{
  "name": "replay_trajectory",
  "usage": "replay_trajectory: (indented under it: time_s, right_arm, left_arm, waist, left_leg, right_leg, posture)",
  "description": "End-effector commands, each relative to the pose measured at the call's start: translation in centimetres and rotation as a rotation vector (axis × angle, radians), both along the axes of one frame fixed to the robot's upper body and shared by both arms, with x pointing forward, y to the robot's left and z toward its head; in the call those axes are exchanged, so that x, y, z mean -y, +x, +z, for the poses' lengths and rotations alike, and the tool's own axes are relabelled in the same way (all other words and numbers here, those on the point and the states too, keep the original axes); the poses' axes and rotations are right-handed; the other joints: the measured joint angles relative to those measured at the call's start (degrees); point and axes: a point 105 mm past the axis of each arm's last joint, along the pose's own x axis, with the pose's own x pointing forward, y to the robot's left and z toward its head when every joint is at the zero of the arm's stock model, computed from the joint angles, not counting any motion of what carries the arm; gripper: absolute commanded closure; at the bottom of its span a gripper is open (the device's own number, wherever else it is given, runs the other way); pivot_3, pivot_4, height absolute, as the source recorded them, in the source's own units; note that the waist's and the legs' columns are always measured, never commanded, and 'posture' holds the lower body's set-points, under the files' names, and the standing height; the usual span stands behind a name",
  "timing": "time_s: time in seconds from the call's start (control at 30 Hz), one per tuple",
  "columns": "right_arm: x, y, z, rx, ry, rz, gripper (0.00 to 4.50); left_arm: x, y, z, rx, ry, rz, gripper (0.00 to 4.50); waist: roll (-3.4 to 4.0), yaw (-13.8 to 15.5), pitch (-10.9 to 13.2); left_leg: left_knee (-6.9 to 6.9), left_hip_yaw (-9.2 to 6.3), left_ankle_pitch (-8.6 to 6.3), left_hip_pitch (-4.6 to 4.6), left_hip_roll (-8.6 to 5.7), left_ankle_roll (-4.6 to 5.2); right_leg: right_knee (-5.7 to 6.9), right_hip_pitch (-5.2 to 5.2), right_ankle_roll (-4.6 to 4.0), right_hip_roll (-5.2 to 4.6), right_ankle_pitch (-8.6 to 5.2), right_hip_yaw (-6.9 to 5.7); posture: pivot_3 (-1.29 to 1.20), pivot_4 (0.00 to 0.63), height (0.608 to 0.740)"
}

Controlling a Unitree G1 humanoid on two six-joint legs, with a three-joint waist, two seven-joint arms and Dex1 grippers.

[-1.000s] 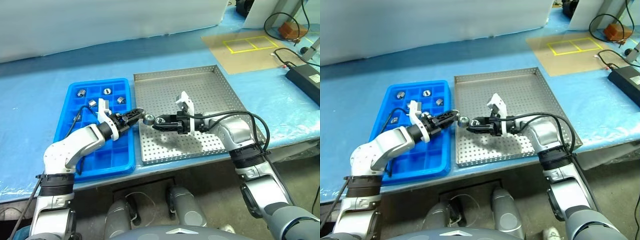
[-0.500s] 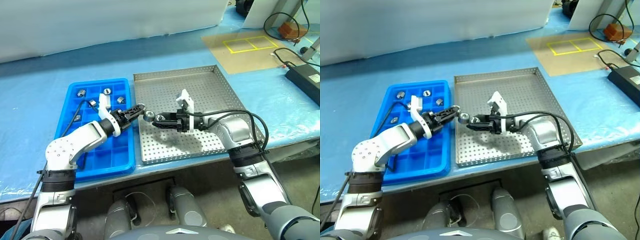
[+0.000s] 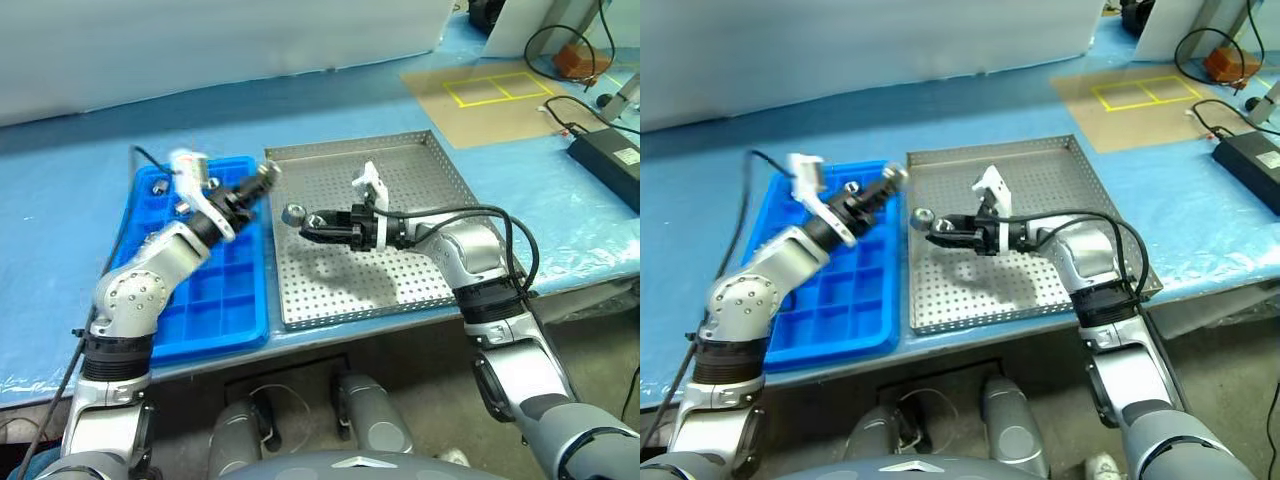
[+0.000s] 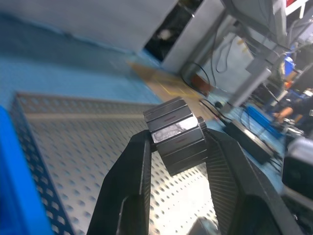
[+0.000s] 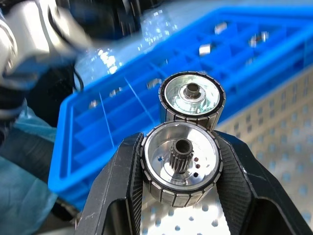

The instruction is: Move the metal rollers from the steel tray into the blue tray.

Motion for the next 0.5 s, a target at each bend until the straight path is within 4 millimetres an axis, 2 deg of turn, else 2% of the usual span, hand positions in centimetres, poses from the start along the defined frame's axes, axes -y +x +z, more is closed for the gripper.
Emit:
replay_trajectory:
  time_s: [0.03, 0.13, 0.2, 0.33, 0.5]
  right_arm:
    - [-0.5, -0.3, 0.7, 0.045, 0.000, 0.041, 2.86]
    - [-0.6, -0.4, 0.6, 0.039, 0.002, 0.045, 2.86]
    - [-0.7, -0.3, 0.7, 0.038, 0.008, 0.044, 2.86]
    - [-0.7, 0.0, 1.4, 0.026, 0.047, 0.027, 2.86]
    - [-0.4, 0.8, 2.3, 0.043, 0.072, -0.016, 2.86]
  left_arm:
    - [-0.2, -0.2, 1.0, 0.103, 0.061, 0.029, 3.26]
    - [-1.1, 0.5, 0.8, 0.120, 0.101, 0.092, 3.26]
    - [-1.0, 0.4, 0.6, 0.126, 0.131, 0.086, 3.26]
    - [0.4, 0.4, -0.9, 0.164, 0.263, 0.068, 3.26]
    - [2.7, 1.5, -4.4, 0.114, 0.395, -0.002, 3.26]
  waist:
    - [0.01, -0.03, 0.01]
    - [0.01, -0.05, 0.01]
    - [0.01, -0.08, 0.01]
    - [0.01, -0.06, 0.01]
    - [0.01, -0.03, 0.01]
  left_leg:
    - [0.00, 0.00, 0.00, -0.02, -0.02, 0.00]
    - [0.01, 0.00, -0.01, -0.05, -0.03, 0.02]
    - [0.01, 0.00, -0.01, -0.03, -0.02, 0.01]
    - [0.00, 0.00, 0.01, -0.04, -0.01, 0.02]
    - [0.01, 0.00, 0.00, -0.04, -0.02, 0.02]
  right_leg:
    - [0.00, -0.01, 0.00, -0.01, 0.00, 0.00]
    - [0.00, -0.02, -0.01, -0.02, 0.00, 0.01]
    - [0.01, -0.02, -0.01, -0.02, 0.01, 0.01]
    - [0.01, -0.03, -0.02, -0.01, 0.01, 0.01]
    - [0.00, -0.02, -0.02, -0.02, 0.01, 0.01]
  posture:
    - [-0.62, 0.150, 0.740]
    - [-0.62, 0.150, 0.740]
    - [-0.62, 0.150, 0.740]
    - [-0.62, 0.150, 0.740]
    - [-0.62, 0.150, 0.740]
